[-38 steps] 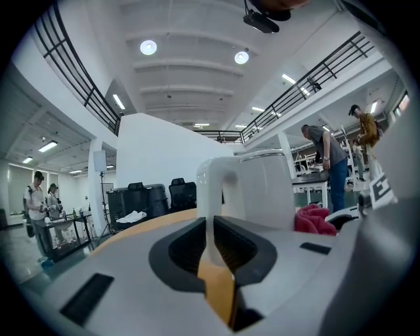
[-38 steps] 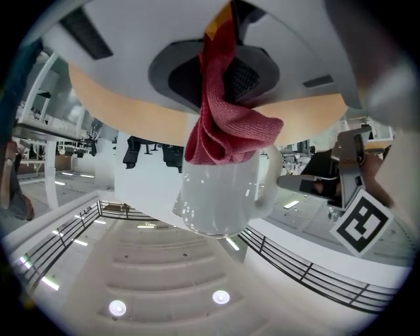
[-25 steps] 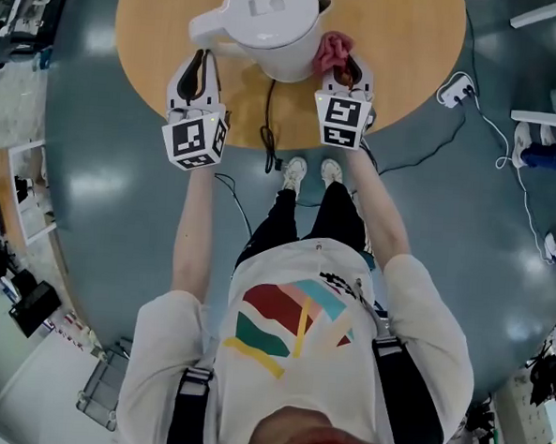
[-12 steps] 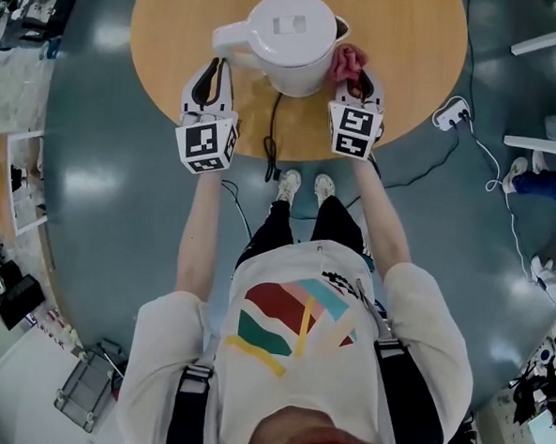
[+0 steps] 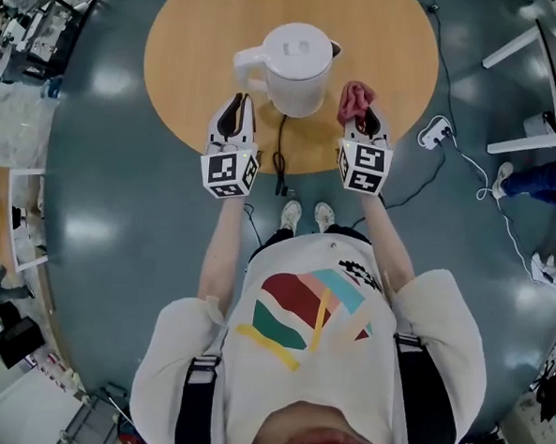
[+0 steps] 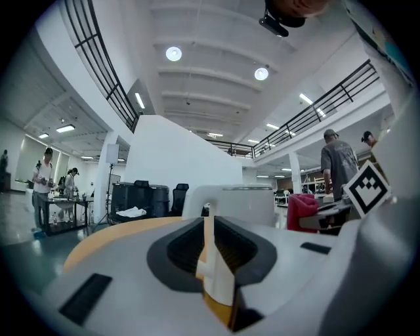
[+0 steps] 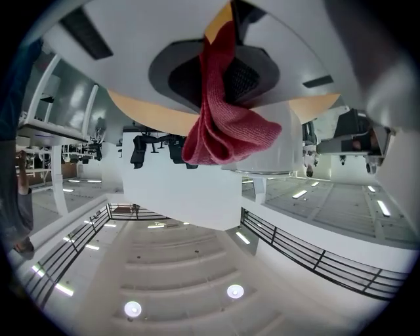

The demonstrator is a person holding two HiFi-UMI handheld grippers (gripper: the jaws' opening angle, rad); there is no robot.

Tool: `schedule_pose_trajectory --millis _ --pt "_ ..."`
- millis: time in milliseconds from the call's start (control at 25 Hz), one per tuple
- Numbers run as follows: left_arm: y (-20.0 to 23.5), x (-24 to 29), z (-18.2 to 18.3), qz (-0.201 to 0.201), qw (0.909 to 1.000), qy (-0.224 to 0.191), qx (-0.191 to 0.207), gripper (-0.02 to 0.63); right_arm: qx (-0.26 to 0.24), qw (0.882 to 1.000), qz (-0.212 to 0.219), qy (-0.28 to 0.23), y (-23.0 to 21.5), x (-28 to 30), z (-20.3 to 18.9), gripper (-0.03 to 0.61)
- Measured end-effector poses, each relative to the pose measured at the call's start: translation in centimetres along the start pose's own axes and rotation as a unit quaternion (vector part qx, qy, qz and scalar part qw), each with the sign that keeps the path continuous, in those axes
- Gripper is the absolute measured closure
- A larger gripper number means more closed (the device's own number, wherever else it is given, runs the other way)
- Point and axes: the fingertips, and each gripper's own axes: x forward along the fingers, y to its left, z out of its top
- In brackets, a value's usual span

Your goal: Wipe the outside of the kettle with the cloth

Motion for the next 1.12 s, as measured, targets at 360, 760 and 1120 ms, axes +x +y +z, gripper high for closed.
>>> schedule_pose_trajectory --millis 360,760,1120 --pt "-1.2 -1.4 0.2 -0.029 0.9996 -0.001 0.005 0.532 0.013 1.0 -0.009 -0.012 1.4 -3.5 0.5 0.531" --pt "-0.5 -1.9 1.6 -0.037 0.9992 -0.017 0.007 0.529 0.014 1.0 -0.016 -0.018 1.2 -4.5 1.2 0.532" --pt "2.1 2.3 0.6 -0.007 0.9979 0.028 0.057 0.385 0.006 1.0 -0.007 -0.015 1.4 -3.8 1.5 0.531"
